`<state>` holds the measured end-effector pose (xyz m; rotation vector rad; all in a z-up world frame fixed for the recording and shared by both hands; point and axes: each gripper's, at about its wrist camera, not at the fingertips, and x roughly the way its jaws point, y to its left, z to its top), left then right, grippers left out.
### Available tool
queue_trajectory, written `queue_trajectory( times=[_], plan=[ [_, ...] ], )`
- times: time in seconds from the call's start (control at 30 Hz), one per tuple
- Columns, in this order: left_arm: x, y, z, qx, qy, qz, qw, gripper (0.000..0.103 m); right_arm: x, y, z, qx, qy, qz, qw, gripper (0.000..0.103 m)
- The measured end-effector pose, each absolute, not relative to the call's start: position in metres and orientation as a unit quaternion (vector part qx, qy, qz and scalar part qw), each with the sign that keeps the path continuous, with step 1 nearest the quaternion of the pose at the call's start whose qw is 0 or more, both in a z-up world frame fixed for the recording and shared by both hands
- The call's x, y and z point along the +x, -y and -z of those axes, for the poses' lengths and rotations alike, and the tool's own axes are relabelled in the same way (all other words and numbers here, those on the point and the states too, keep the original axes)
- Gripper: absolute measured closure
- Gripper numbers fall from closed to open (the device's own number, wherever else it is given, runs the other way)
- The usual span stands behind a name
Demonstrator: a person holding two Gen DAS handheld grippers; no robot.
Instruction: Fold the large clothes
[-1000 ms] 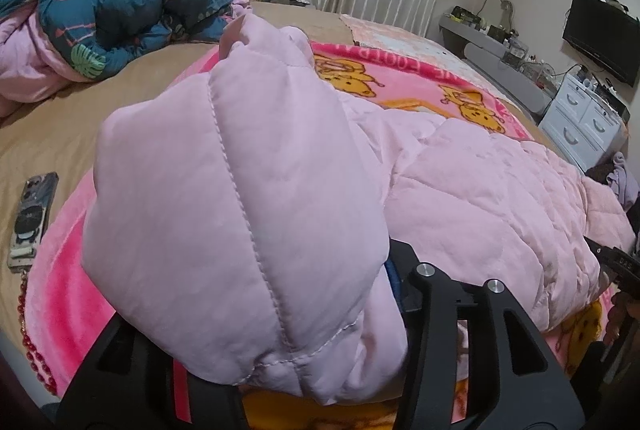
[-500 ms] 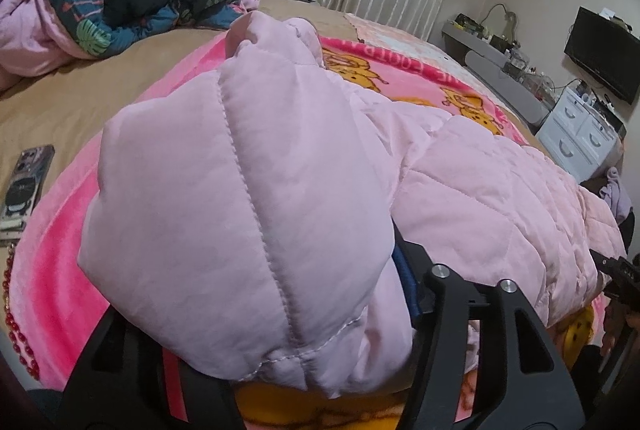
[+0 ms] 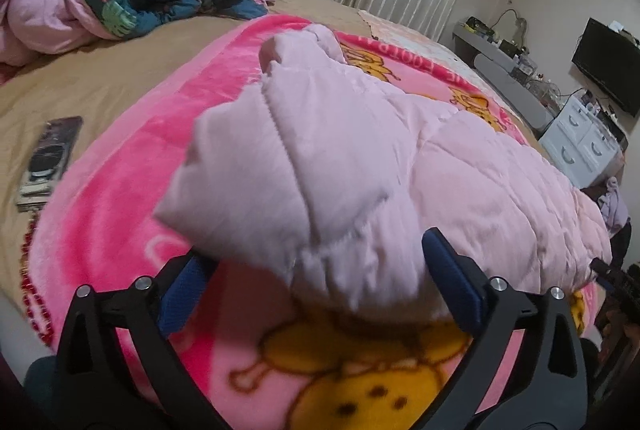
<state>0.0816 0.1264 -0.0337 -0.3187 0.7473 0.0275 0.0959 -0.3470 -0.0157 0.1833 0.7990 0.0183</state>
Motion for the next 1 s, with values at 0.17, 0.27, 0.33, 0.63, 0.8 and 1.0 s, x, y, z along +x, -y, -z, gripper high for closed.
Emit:
queue_trajectory(
  times=[0.17,0.27,0.33,0.63,0.8,1.0],
  plan=[
    [0.054,-0.117,0.017,-0.112,-0.352,-0.031,0.929,0.009,0.067,0.334,-0.003,0.049,-0.341,-0.010,0.939,0.004],
    [0.037,-0.111,0.005,-0.107,-0.339,-0.026,0.934,0.009,0.052,0.326,-0.012,0.039,-0.322,-0.018,0.946,0.004],
    [0.029,-0.106,-0.002,-0.103,-0.332,-0.026,0.937,0.009,0.041,0.318,-0.018,0.034,-0.310,-0.030,0.950,0.004],
    [0.007,-0.076,-0.031,-0.098,-0.302,0.009,0.948,0.009,-0.010,0.281,-0.049,0.008,-0.262,-0.080,0.962,0.004],
    [-0.004,-0.058,-0.042,-0.095,-0.282,0.029,0.954,0.009,-0.031,0.268,-0.061,-0.008,-0.243,-0.100,0.965,0.004],
    [-0.016,-0.033,-0.041,-0.082,-0.280,0.058,0.955,0.009,-0.049,0.256,-0.065,-0.016,-0.235,-0.120,0.964,0.004]
  ],
)
